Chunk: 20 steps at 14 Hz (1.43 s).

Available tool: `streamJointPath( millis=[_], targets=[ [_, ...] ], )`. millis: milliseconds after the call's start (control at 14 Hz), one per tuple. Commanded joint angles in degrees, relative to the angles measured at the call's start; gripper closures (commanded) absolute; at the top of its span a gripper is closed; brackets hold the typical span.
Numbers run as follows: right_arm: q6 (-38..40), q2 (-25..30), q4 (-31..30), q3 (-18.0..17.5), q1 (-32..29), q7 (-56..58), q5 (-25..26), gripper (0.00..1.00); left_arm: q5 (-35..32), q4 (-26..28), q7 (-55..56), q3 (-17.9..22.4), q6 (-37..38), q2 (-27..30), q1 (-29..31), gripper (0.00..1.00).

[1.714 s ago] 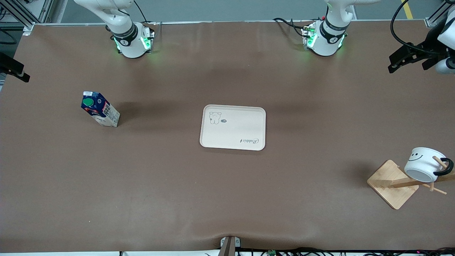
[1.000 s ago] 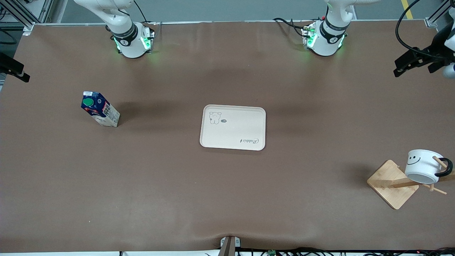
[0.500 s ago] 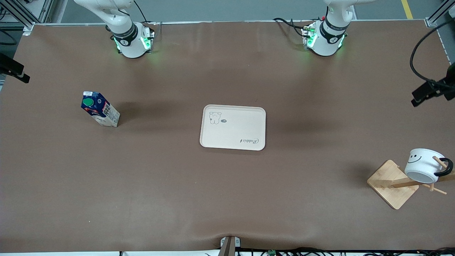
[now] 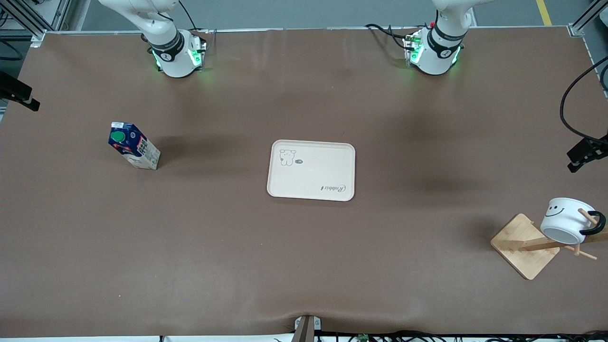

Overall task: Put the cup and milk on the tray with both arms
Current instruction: 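Move the left gripper toward the white mug on the wooden stand, then lower the left gripper onto the white mug's rim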

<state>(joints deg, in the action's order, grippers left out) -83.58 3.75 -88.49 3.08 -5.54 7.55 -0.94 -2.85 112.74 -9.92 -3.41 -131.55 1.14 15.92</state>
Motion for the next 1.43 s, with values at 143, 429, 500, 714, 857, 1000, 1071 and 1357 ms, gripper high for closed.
streamJointPath(
  millis=[143,429,500,714,857,1000,1071,1357],
  targets=[
    [-0.1,-0.1,0.2,-0.4,-0.7,-0.3,0.4,0.0,4.8,6.4,-7.9,-0.5,-12.3,-0.8,1.9,0.0],
    [-0.1,-0.1,0.2,-0.4,-0.7,-0.3,0.3,0.0,16.5,6.3,-17.6,-0.5,-16.1,-4.6,1.9,0.0],
    [-0.1,-0.1,0.2,-0.4,-0.7,-0.3,0.3,0.0,19.9,6.3,-21.2,-0.5,-17.2,-5.5,1.9,0.0],
    [0.1,-0.1,0.2,-0.4,-0.8,-0.3,0.3,0.0,31.5,5.7,-32.3,-0.5,-17.7,-7.8,2.7,0.0],
    [0.1,-0.1,0.2,-0.4,-0.8,-0.3,0.3,0.0,36.1,4.9,-37.9,-0.5,-17.7,-8.8,3.0,0.0],
    [0.1,-0.1,0.2,-0.4,-0.8,-0.3,0.3,0.0,37.1,4.1,-39.6,-0.5,-17.7,-9.1,2.8,0.0],
    [0.2,-0.1,0.2,-0.4,-0.8,-0.4,0.3,0.0,37.2,3.7,-40.0,-0.5,-17.7,-9.3,2.6,0.0],
    [0.3,-0.1,0.2,-0.4,-0.9,-0.5,0.3,0.0,37.2,2.0,-41.3,-0.7,-18.6,-11.2,2.4,0.11]
  ],
)
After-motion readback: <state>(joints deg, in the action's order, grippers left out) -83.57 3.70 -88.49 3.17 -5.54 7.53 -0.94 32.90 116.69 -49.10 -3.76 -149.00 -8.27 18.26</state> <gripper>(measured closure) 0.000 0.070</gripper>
